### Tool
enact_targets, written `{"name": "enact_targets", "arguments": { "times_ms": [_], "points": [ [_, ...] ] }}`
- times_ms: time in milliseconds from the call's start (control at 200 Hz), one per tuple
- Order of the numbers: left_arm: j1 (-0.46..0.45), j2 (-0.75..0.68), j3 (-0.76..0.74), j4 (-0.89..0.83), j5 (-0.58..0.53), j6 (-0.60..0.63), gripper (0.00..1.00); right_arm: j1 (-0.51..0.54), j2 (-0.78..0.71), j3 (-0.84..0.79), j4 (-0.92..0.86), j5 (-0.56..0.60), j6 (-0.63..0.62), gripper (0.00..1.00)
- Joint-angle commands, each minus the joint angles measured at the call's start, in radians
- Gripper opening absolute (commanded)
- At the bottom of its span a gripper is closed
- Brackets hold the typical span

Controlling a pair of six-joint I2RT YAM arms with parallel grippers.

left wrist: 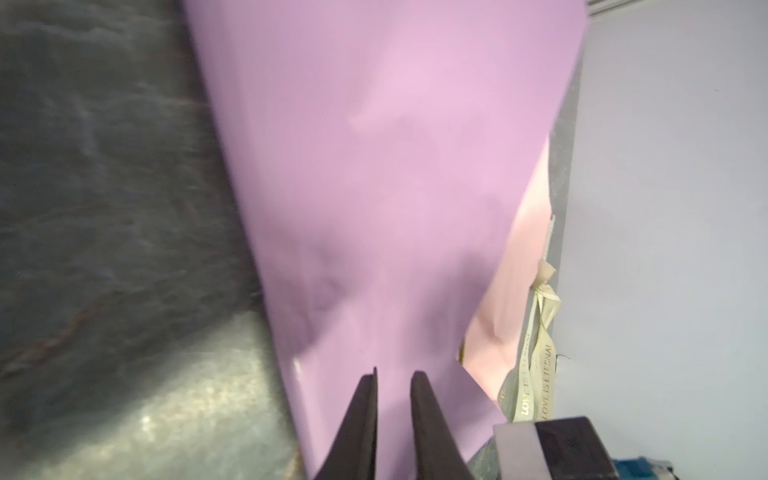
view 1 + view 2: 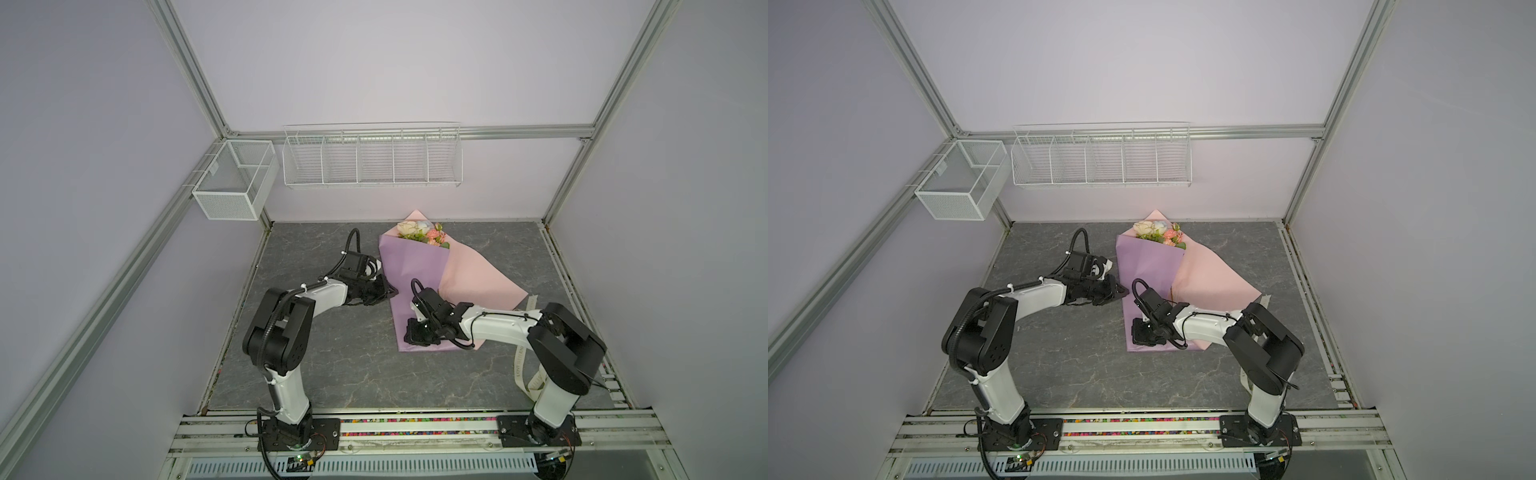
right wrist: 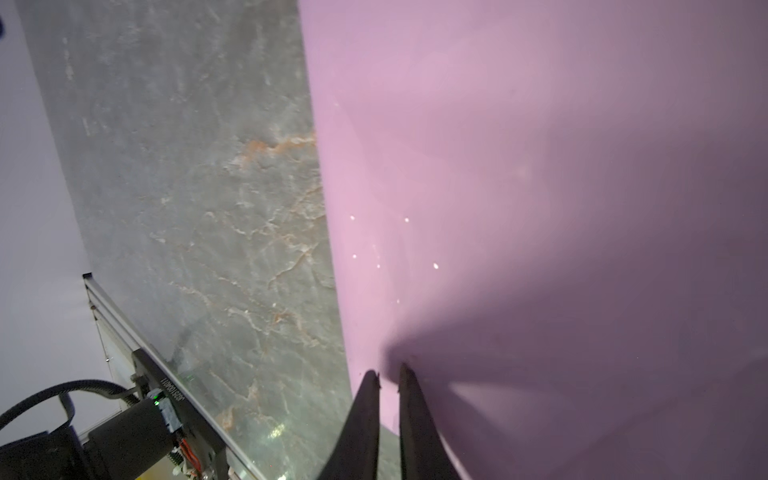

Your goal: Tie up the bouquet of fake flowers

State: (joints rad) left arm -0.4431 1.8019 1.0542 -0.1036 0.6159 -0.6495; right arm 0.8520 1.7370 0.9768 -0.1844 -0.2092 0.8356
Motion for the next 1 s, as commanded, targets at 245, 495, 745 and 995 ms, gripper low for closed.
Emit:
{"name": "enact_targets", "arguments": {
  "times_ms": [245, 495, 745, 995],
  "points": [
    [-0.164, -0.029, -0.060, 0.023, -0.059, -0.021, 0.15, -0.092, -0.307, -0.127, -0.156, 0.146, -0.003, 0.23],
    [-0.246, -0.022, -0.087, 0.038, -0.092, -0.043, 0.13, -0.253, -0.500, -0.253, -0.247, 0.183, -0.015, 0.28],
    [-0.349, -0.038, -0.088, 0.031, -0.123, -0.051, 0.12, -0.527, -0.631, -0.374, -0.269, 0.028, -0.083, 0.28],
    [-0.453, -0.030, -0.092, 0.013, -0.167, -0.064, 0.12, -0.797, -0.606, -0.433, -0.227, -0.198, -0.177, 0.36]
  ]
}}
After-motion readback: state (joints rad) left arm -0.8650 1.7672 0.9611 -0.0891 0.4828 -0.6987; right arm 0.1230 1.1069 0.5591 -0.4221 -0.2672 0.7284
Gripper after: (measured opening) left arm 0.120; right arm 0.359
